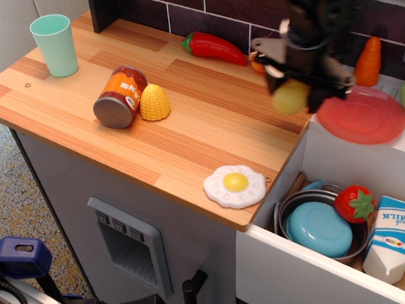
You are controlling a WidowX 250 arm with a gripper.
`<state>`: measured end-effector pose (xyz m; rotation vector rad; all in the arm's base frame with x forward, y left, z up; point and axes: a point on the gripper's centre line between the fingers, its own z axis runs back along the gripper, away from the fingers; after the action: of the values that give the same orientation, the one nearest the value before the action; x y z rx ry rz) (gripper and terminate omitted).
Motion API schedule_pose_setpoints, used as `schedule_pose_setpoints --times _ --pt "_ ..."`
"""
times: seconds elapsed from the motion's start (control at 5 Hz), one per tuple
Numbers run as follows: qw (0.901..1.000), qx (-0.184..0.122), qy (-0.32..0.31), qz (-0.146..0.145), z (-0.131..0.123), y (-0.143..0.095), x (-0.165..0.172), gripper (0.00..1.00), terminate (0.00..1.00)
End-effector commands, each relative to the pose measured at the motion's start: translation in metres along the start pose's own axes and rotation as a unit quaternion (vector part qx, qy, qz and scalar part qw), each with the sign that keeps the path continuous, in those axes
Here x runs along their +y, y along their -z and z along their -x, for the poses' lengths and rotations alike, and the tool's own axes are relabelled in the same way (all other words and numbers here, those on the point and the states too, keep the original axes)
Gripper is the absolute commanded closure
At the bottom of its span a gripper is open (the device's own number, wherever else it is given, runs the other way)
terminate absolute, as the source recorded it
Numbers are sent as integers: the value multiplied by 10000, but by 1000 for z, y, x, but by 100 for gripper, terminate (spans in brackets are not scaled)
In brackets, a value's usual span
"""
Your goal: Put potato on plate
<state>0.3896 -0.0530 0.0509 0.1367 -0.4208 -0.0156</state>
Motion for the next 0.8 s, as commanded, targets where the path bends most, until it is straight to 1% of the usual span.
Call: schedule_pose_setpoints --times 0.0,0.2,0.4,0.6 --pt "9973 -706 -114 -142 -21 -30 -19 100 0" --pt "9960 -885 -142 -17 -25 -30 -24 100 0" --pt "9956 -925 -105 69 -25 -29 -27 100 0" --pt "9944 -1020 -12 266 -29 -24 -30 0 0"
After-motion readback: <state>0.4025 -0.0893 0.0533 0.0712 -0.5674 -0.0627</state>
